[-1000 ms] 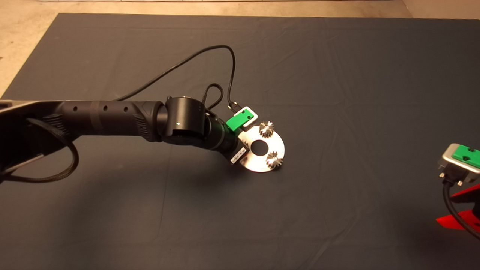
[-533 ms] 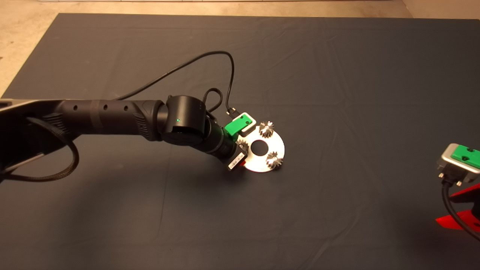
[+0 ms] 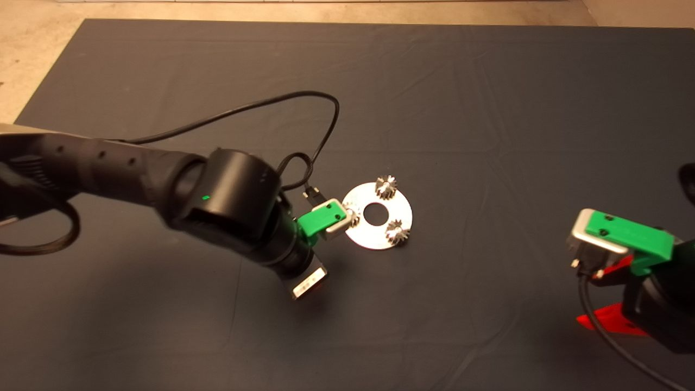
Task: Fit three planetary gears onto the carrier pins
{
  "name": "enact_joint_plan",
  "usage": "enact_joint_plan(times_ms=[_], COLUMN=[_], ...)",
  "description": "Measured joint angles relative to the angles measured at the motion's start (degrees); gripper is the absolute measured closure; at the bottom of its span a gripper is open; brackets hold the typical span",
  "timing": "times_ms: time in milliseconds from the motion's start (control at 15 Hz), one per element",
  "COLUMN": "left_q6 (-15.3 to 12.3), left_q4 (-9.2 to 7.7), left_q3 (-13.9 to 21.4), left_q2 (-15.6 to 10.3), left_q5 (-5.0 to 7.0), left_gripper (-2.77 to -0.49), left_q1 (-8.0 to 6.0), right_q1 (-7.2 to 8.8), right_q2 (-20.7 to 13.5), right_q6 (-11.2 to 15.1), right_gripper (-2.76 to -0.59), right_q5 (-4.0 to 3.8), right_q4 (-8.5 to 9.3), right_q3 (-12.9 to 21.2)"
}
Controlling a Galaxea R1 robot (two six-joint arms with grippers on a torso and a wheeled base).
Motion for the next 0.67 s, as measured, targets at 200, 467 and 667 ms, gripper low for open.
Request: enact_joint_plan(times_ms=[200, 467, 667], left_q6=[-11.05, -19.49, -21.67], left_q4=[-2.38, -5.60, -7.35], left_q3=[9.14, 17.32, 19.29], left_q2=[-2.48, -5.06, -5.83], left_q5=[0.37, 0.37, 0.37], left_gripper=[-1.60, -1.60, -1.60], left_q1=[-0.35, -1.15, -1.10], right_q1=[-3.40, -12.12, -19.70], right_q2=[8.04, 19.07, 32.48], right_q6=[4.27, 14.28, 25.49], right_gripper=[-1.47, -1.47, -1.47], right_q5=[0.52, -3.03, -3.65], right_q4=[-0.05, -5.37, -13.54], right_q3=[0.00, 0.00, -0.02])
